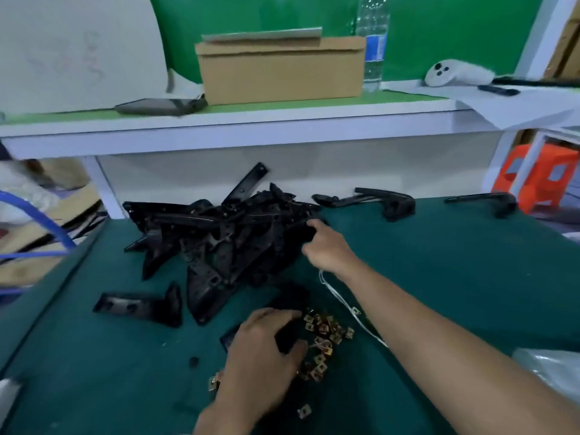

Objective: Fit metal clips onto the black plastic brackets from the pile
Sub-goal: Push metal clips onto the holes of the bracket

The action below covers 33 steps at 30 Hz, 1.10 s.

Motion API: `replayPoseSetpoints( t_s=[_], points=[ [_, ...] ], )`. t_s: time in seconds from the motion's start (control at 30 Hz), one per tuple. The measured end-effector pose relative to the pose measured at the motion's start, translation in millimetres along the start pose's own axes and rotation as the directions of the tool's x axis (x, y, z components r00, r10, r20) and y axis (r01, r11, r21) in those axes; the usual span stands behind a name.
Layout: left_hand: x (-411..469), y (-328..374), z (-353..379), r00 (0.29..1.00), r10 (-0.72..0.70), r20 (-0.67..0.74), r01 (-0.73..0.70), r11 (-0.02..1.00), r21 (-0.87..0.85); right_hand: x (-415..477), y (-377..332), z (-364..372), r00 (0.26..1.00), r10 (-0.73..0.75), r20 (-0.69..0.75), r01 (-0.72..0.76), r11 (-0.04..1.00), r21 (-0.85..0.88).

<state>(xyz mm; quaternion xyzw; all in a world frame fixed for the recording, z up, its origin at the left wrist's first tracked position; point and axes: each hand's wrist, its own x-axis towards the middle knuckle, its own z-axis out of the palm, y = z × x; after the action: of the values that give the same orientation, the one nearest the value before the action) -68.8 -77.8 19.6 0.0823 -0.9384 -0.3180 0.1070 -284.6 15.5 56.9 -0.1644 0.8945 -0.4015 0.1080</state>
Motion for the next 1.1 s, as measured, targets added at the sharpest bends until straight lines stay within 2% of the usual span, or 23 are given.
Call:
replayPoseSetpoints(
  t_s=[0.03, 0.1, 0.2, 0.37, 0.43, 0.5, 0.57, 0.6, 0.63, 0.67, 0.73, 0.83, 0.93, 1.0, 1.1],
  points=[
    [-1, 1, 6, 0.999, 0.052, 0.011, -0.052, 0.997, 0.063, 12, -5, 5, 1.000, 0.004, -0.016, -0.004, 1.000, -0.013],
    [-2, 1, 18, 0.994, 0.096, 0.060, -0.103, 0.986, 0.134, 36, -10, 12, 0.998, 0.008, -0.058, -0.017, 0.988, -0.153],
    [3, -9, 22, 0.992, 0.101, 0.070, -0.109, 0.989, 0.104, 67, -9, 18, 0.999, -0.017, -0.049, -0.004, 0.925, -0.381],
    [9, -19, 25, 0.986, 0.163, 0.026, -0.164, 0.985, 0.054, 86, -3, 14, 0.997, -0.065, 0.047, 0.080, 0.786, -0.613],
    [9, -19, 28, 0.987, 0.157, 0.017, -0.158, 0.985, 0.062, 81, -3, 9, 0.992, -0.124, 0.010, 0.097, 0.721, -0.686],
    [9, -18, 29, 0.991, 0.137, 0.010, -0.137, 0.989, 0.052, 68, -7, -1, 0.984, -0.132, -0.122, 0.010, 0.719, -0.695],
    [7, -16, 27, 0.994, 0.109, 0.029, -0.110, 0.994, 0.019, 51, -6, -15, 0.956, -0.088, -0.278, -0.092, 0.814, -0.574],
    [6, -15, 26, 0.993, 0.107, 0.052, -0.108, 0.994, 0.009, 42, -4, -23, 0.938, -0.033, -0.344, -0.131, 0.888, -0.442],
    [6, -15, 26, 0.991, 0.110, 0.080, -0.110, 0.994, 0.005, 30, -1, -31, 0.928, 0.054, -0.368, -0.156, 0.955, -0.254],
    [5, -15, 27, 0.987, 0.116, 0.109, -0.117, 0.993, 0.000, 15, 1, -38, 0.933, 0.146, -0.329, -0.163, 0.986, -0.024],
    [2, -10, 29, 0.984, 0.133, 0.122, -0.127, 0.991, -0.052, -22, 4, -45, 0.953, 0.238, -0.187, -0.147, 0.904, 0.401],
    [-5, 1, 33, 0.987, 0.139, 0.083, -0.133, 0.988, -0.075, -80, 16, -44, 0.961, 0.269, -0.069, -0.160, 0.737, 0.656],
    [-9, 8, 35, 0.988, 0.147, 0.047, -0.146, 0.989, -0.019, -136, 25, -33, 0.974, 0.224, 0.028, -0.159, 0.589, 0.792],
    [-11, 13, 33, 0.988, 0.151, 0.043, -0.152, 0.988, 0.018, -164, 29, -26, 0.963, 0.262, 0.057, -0.192, 0.528, 0.827],
    [-16, 20, 29, 0.979, 0.194, 0.063, -0.202, 0.964, 0.174, -186, 31, -16, 0.967, 0.235, 0.097, -0.192, 0.421, 0.886]
  ],
)
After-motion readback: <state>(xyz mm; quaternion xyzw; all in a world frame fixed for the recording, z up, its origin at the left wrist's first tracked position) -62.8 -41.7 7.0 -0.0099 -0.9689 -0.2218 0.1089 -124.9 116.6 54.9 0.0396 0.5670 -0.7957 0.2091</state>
